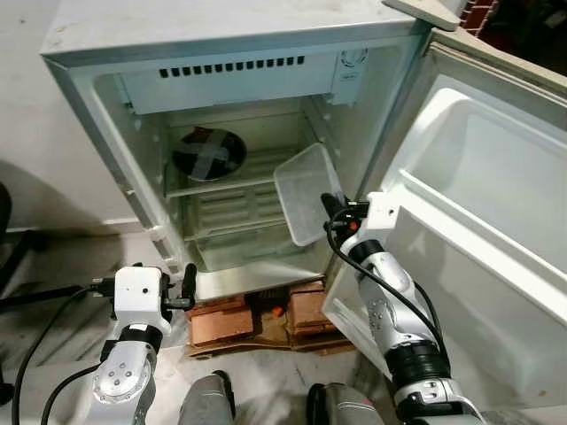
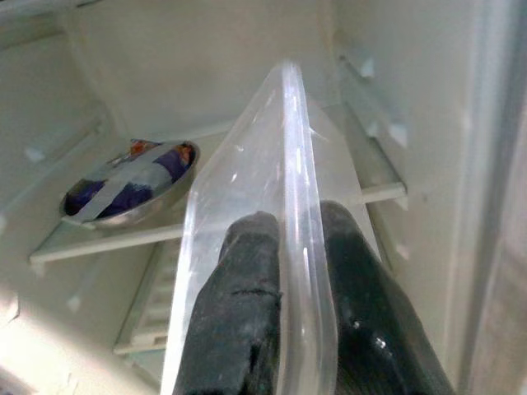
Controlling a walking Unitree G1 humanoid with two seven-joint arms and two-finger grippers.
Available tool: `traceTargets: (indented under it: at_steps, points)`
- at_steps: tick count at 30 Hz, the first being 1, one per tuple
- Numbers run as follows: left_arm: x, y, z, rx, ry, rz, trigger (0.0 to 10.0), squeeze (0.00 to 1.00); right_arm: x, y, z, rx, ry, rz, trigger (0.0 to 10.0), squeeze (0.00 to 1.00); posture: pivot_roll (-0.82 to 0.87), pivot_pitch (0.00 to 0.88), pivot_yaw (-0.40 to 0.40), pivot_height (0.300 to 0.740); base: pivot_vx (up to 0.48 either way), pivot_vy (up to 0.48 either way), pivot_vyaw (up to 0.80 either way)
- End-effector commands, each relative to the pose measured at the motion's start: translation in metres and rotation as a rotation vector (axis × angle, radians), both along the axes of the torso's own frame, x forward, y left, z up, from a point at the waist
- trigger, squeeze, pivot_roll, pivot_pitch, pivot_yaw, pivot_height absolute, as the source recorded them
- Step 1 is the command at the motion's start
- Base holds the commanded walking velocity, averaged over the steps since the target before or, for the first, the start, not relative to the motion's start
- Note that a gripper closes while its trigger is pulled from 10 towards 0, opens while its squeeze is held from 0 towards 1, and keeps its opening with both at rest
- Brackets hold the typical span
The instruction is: Restocking fridge
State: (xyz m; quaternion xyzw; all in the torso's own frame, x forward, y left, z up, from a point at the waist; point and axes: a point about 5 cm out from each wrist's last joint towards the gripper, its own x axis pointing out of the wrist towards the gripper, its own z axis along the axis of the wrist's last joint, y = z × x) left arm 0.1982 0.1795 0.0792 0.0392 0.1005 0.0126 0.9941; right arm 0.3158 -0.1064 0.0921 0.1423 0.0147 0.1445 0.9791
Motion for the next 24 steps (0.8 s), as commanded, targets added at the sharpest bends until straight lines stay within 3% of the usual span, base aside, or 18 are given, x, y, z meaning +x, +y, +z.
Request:
traceTargets:
  at_steps: [1,8,14,24]
  points:
    - [-0.002,0.002,0.003,0.004,-0.003,0.011,10.0,0.0,0.006,0.001,0.006,0.02,-0.001,0.018,10.0,0.0,0.16,0.167,-0.027,0.74,0.0,0.0,0.0]
    - [-0.002,0.003,0.004,0.012,-0.006,0.025,10.0,0.0,0.006,0.014,0.003,0.049,0.005,0.057,10.0,0.0,0.18,0.179,-0.03,0.74,0.0,0.0,0.0]
    - [-0.009,0.004,0.006,0.01,0.004,0.041,10.0,0.0,0.024,0.042,0.014,0.084,0.001,0.082,10.0,0.0,0.22,0.214,-0.042,0.74,0.0,0.0,0.0]
    - [-0.021,0.003,0.009,0.007,0.016,0.052,10.0,0.0,0.048,0.062,0.034,0.1,0.021,0.071,10.0,0.0,0.25,0.25,-0.063,0.74,0.0,0.0,0.0]
